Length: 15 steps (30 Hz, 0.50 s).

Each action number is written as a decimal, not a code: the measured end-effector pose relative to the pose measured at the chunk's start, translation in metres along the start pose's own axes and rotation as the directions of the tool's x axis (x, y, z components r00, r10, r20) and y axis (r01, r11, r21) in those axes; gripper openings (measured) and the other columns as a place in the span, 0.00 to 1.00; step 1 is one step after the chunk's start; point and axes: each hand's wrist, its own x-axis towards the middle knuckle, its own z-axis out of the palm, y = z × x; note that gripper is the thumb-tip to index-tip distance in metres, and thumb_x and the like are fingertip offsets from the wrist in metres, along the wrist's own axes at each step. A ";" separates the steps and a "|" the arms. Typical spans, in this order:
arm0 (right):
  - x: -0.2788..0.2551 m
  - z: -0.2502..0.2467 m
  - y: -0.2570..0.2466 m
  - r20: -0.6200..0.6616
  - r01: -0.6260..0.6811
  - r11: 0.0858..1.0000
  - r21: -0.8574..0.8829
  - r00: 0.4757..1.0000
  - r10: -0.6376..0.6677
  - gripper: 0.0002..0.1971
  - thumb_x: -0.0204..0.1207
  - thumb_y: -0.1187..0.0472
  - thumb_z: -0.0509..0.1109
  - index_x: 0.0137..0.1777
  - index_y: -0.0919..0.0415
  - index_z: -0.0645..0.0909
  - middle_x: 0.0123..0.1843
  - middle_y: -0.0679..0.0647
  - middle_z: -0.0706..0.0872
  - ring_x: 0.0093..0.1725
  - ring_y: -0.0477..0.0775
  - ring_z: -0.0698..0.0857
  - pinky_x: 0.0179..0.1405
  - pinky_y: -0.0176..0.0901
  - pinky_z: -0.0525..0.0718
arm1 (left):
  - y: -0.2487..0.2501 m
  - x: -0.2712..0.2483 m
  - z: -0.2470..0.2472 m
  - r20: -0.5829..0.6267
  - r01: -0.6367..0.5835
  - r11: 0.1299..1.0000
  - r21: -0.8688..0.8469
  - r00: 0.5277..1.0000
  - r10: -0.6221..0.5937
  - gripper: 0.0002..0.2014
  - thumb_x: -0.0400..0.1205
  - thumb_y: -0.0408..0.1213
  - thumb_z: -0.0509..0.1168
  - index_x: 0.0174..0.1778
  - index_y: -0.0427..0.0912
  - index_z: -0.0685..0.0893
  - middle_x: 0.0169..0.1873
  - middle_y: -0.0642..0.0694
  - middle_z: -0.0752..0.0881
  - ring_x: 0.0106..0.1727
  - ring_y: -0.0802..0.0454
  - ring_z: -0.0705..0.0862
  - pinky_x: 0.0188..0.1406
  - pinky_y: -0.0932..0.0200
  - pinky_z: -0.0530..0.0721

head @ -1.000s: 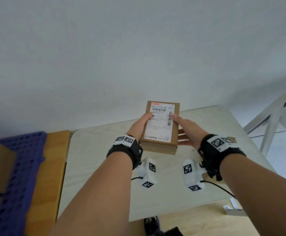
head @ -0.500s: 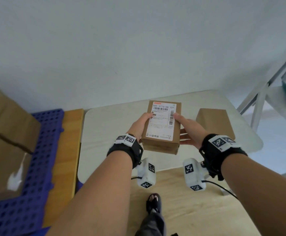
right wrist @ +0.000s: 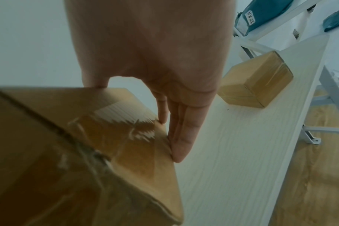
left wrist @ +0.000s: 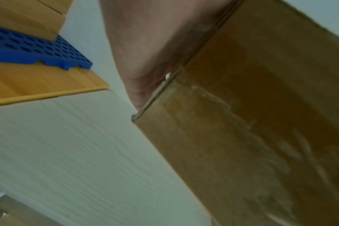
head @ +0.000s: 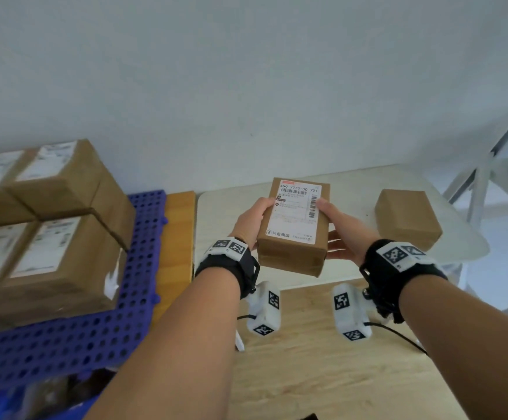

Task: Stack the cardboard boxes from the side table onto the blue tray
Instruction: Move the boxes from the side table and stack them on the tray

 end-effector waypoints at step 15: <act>-0.081 0.173 -0.032 -0.080 0.086 0.996 0.039 0.993 -0.083 0.33 0.75 0.30 0.61 0.62 0.59 0.83 0.49 0.63 0.92 0.46 0.62 0.92 0.43 0.50 0.90 | 0.036 -0.080 -0.165 0.059 -0.107 0.986 0.126 0.993 0.101 0.17 0.85 0.55 0.59 0.41 0.47 0.84 0.43 0.43 0.88 0.41 0.50 0.84 0.43 0.58 0.80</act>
